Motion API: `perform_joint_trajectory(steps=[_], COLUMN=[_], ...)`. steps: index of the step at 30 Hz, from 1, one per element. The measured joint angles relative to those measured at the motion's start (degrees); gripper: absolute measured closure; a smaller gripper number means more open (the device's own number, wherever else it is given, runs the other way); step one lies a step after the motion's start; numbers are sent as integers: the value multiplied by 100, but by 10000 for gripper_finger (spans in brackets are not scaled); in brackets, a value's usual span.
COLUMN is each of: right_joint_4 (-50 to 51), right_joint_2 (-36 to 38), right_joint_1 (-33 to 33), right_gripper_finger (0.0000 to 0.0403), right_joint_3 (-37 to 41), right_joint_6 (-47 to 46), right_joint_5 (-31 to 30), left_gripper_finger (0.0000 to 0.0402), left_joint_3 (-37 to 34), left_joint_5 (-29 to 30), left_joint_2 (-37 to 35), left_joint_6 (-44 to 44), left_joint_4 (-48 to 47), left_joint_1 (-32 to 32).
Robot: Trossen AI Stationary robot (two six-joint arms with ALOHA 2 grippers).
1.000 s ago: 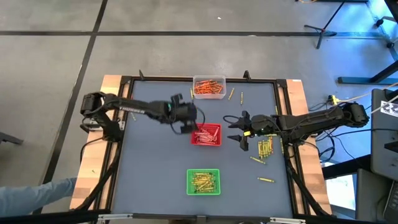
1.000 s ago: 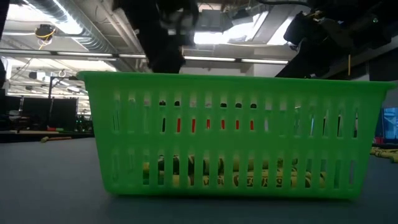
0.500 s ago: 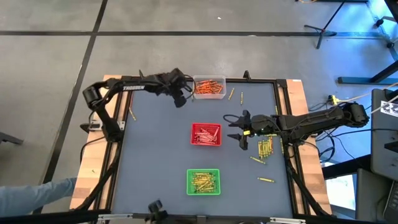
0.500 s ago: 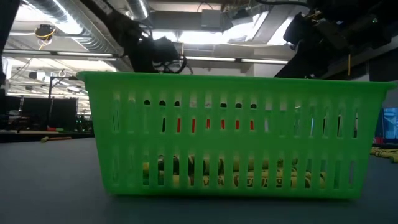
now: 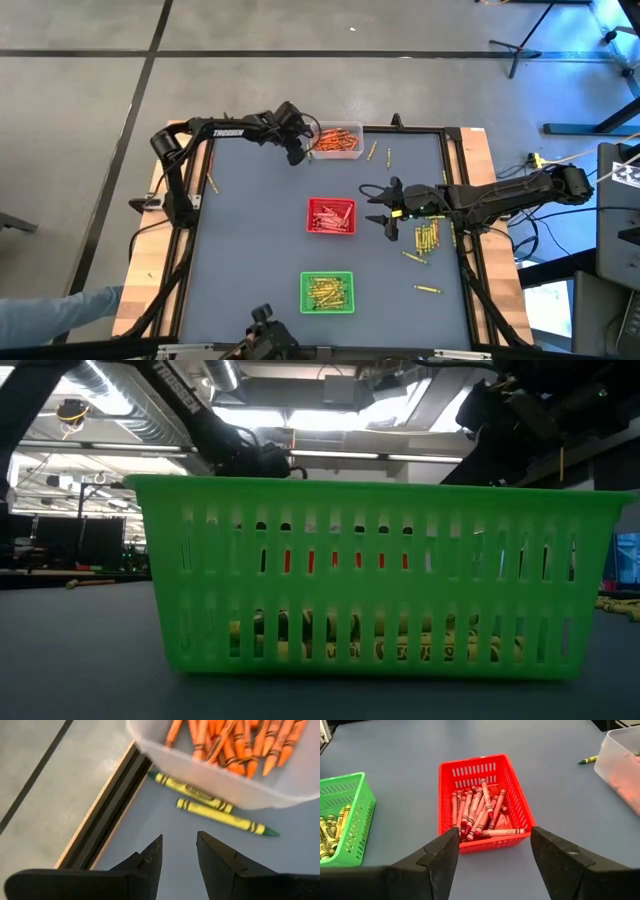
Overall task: Sort crayons
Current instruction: Put the green crayon into the green bin
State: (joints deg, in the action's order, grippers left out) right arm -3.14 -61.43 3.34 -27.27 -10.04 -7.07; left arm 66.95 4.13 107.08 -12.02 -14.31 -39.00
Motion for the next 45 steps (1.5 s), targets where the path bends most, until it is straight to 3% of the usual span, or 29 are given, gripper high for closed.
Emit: perform_joint_trajectory(steps=[9,14,21,31,45], right_joint_4=[26,35,157,208,158], right_joint_2=[0,0,0,0,0], right_joint_1=[0,1,1,-1,-1], right_gripper_finger=[160,160,160,160,160], right_joint_3=[0,0,0,0,2], right_joint_6=[22,24,-40,-181,-151], right_joint_5=[-144,-142,-139,-138,-144], left_gripper_finger=[296,296,296,279,262], left_joint_3=[782,1269,1822,1477,1273], left_joint_5=[-104,-505,-587,-564,-624], left_joint_2=[638,967,1000,1000,1306], left_joint_6=[-180,-124,1155,2347,2208], left_joint_4=[-21,-230,-1061,-1244,-726], left_joint_1=[18,110,51,-421,-320])
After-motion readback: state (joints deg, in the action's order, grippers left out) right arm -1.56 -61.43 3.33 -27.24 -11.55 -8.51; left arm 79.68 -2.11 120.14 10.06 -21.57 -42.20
